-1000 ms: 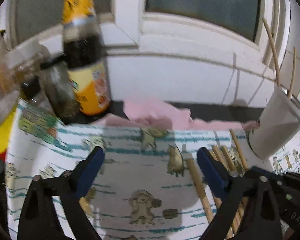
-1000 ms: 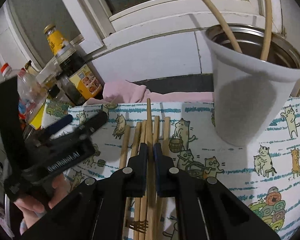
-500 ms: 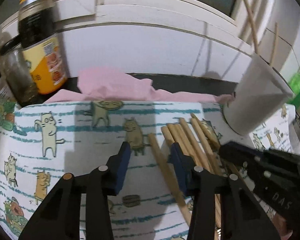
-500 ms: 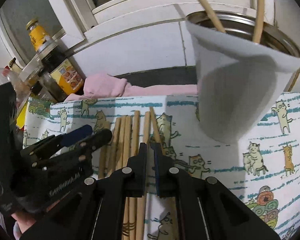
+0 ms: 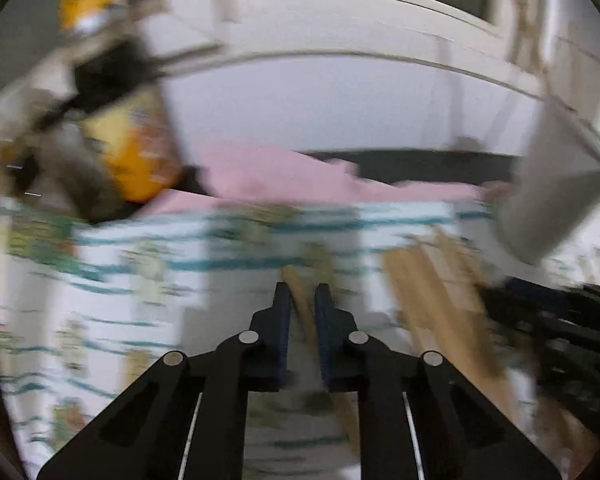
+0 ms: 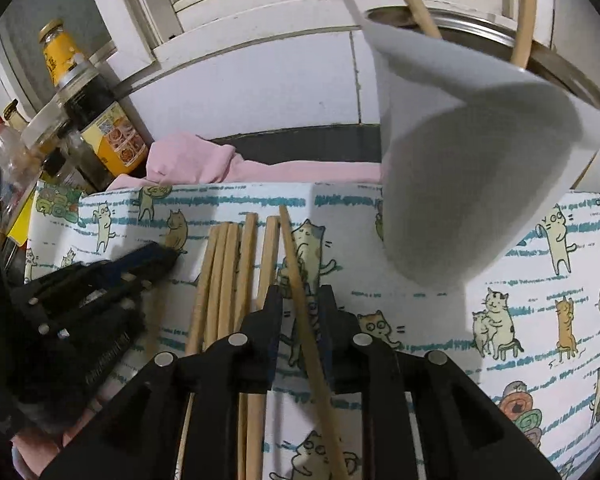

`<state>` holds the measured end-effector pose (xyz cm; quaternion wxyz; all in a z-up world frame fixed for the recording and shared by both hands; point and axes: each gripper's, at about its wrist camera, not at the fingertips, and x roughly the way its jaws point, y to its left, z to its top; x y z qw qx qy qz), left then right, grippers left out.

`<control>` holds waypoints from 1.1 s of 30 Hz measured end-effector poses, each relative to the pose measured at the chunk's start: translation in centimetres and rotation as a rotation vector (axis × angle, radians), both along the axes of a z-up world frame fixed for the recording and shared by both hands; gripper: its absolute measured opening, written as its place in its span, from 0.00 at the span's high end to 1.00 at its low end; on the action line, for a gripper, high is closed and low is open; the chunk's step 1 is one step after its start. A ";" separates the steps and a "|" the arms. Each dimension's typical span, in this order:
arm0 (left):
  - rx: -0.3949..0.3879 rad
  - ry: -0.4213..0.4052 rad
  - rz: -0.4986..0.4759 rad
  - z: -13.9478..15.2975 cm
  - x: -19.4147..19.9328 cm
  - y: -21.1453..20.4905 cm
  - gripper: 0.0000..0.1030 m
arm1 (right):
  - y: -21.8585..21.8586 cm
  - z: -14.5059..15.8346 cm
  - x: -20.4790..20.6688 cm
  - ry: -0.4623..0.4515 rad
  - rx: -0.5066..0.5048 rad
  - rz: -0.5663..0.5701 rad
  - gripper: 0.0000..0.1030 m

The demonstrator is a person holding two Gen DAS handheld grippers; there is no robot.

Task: Organize utensils
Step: 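Grasp another chopstick with the right gripper while the left gripper grasps one, then lift both chopsticks upright and carry them above the white cup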

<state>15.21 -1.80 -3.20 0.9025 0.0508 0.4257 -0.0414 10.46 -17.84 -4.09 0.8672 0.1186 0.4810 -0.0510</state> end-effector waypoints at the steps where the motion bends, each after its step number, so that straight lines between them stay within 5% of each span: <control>1: -0.029 0.017 0.008 0.1 0.3 0.6 0.89 | 0.3 0.0 0.0 0.002 -0.024 0.009 0.81; 3: -0.146 0.085 0.008 -0.1 1.0 2.1 0.90 | 1.1 0.0 0.1 0.003 -0.088 0.032 0.81; 5: -0.181 0.104 0.006 0.1 1.2 2.7 0.90 | 1.6 -0.1 0.1 0.002 -0.144 0.035 0.86; 7: -0.170 0.122 -0.019 0.2 1.0 2.5 0.86 | 2.0 -0.1 0.3 0.001 -0.186 0.039 0.87; 10: -0.181 0.140 -0.103 0.3 0.4 1.8 0.64 | 1.8 -0.1 1.0 0.001 -0.185 0.032 0.87; 14: -0.041 0.109 -0.121 0.1 -0.3 0.0 0.64 | 1.8 -0.2 1.7 -0.010 -0.196 0.036 0.92; 15: -0.044 0.118 -0.112 0.1 -0.2 -0.1 0.65 | 1.7 -0.1 1.6 -0.018 -0.181 0.038 0.92; 17: -0.037 0.140 -0.091 0.4 0.4 -0.1 0.91 | 1.5 0.9 0.8 -0.074 -0.107 0.054 0.93; 21: -0.112 0.169 -0.052 0.8 2.0 0.7 0.92 | 0.4 3.9 -1.6 -0.263 -0.007 0.042 0.93; 28: -0.305 -0.057 0.002 7.1 0.3 4.6 0.94 | -0.9 8.2 -6.5 -0.586 0.129 0.062 0.93; 33: -0.352 -0.243 0.025 13.6 -1.7 6.6 0.94 | -1.3 9.4 -8.8 -0.719 0.138 0.026 0.93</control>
